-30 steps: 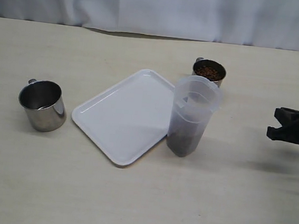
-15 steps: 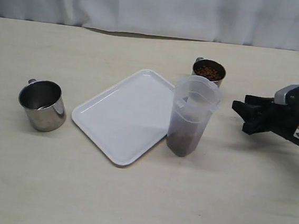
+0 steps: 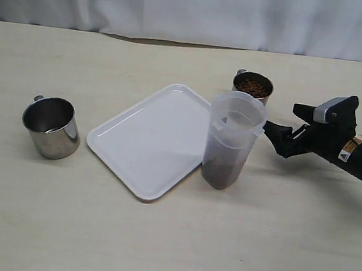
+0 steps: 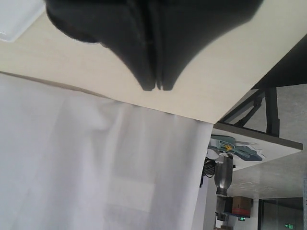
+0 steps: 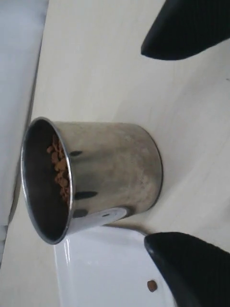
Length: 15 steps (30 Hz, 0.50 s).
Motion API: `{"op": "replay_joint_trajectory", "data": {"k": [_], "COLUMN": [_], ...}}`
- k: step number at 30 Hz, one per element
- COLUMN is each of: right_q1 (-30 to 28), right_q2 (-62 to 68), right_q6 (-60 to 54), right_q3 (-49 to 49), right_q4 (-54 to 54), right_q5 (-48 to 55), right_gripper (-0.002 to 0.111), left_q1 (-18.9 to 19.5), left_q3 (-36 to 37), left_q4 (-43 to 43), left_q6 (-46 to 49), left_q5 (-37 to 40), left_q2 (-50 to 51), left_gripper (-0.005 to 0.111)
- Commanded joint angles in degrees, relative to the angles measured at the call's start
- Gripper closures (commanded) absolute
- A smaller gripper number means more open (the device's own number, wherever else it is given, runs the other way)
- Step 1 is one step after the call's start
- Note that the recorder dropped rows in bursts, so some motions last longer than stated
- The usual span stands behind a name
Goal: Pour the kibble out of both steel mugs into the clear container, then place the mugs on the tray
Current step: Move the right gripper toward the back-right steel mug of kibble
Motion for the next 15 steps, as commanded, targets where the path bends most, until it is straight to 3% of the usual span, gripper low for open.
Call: {"op": "replay_joint_trajectory", "data": {"k": [1,15], "right_q1": [1.3,6.4], "right_q2": [0.1,3.1], "right_q6": [-5.1,-6.1], "right_q3": [-0.1,-5.5], "right_q4": [2.5,8.2], "right_q5": [0.7,0.3], "right_gripper": [0.024,0.024], "left_q1": [0.2,0.2], "left_q3": [0.1,0.1], "left_q4": [0.1,-0.1], "left_q6": [-0.3,-0.2], "left_q5": [-0.2,-0.3], "left_q2": [-0.1,-0.1], "left_gripper": [0.107,0.107]}}
